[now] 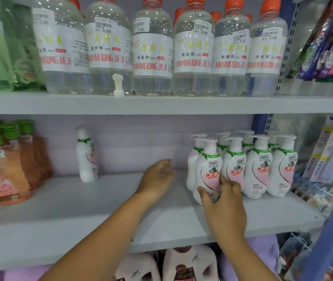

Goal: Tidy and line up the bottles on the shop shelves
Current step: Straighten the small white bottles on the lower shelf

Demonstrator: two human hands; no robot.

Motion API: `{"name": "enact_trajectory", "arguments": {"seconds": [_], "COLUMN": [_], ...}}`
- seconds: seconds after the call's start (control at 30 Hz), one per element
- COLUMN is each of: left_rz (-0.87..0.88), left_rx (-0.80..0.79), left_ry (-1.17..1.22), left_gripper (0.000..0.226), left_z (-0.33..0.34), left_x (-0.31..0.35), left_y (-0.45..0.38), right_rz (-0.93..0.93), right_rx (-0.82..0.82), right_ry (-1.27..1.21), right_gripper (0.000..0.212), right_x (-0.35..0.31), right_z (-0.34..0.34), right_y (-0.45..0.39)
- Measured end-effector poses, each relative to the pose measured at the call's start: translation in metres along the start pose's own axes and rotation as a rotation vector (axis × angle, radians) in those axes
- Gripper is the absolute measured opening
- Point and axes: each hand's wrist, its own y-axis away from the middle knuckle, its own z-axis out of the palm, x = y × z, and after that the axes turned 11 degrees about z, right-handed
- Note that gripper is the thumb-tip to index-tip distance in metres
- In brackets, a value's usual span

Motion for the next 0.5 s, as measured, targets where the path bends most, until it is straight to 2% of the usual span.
{"name": "enact_trajectory", "arguments": {"seconds": [0.07, 0.1, 0.17, 0.23, 0.3, 0.4, 0.5], "left_rz": [0.08, 0.102, 0.033, -0.135, -0.274, -0.292, -0.273], "left_rx": [0.402, 0.595, 0.823, 0.807, 0.682, 0.594, 0.536], "left_ry": [-0.099, -0.196, -0.344, -0.343, -0.24, -0.213, -0.185], "left_gripper": [0.031, 0.036, 0.062, 0.089, 0.093, 0.064, 0.046], "left_z": [-0.045, -0.07, -0.114, -0.141, -0.153, -0.163, -0.164], "left_x": [-0.012, -0.021, -0.041, -0.063, -0.082, -0.103, -0.102], "left_y": [-0.002, -0.004, -0.008, -0.013, -0.015, -0.016, -0.014], "right_rz": [0.008, 0.009, 0.009, 0.01, 0.018, 0.017, 0.02], "right_rx": [-0.002, -0.002, 0.0, -0.008, -0.021, -0.027, -0.059], "right_ry": [-0.026, -0.04, -0.05, -0.054, -0.069, -0.101, -0.158], "right_gripper": [0.064, 0.064, 0.064, 0.064, 0.065, 0.066, 0.063], "right_x": [0.001, 0.001, 0.0, -0.001, 0.0, 0.0, 0.001], "right_z": [0.001, 0.001, 0.002, 0.003, 0.003, 0.001, -0.002], "right_y": [0.0, 0.0, 0.0, 0.0, 0.0, 0.001, 0.0]}}
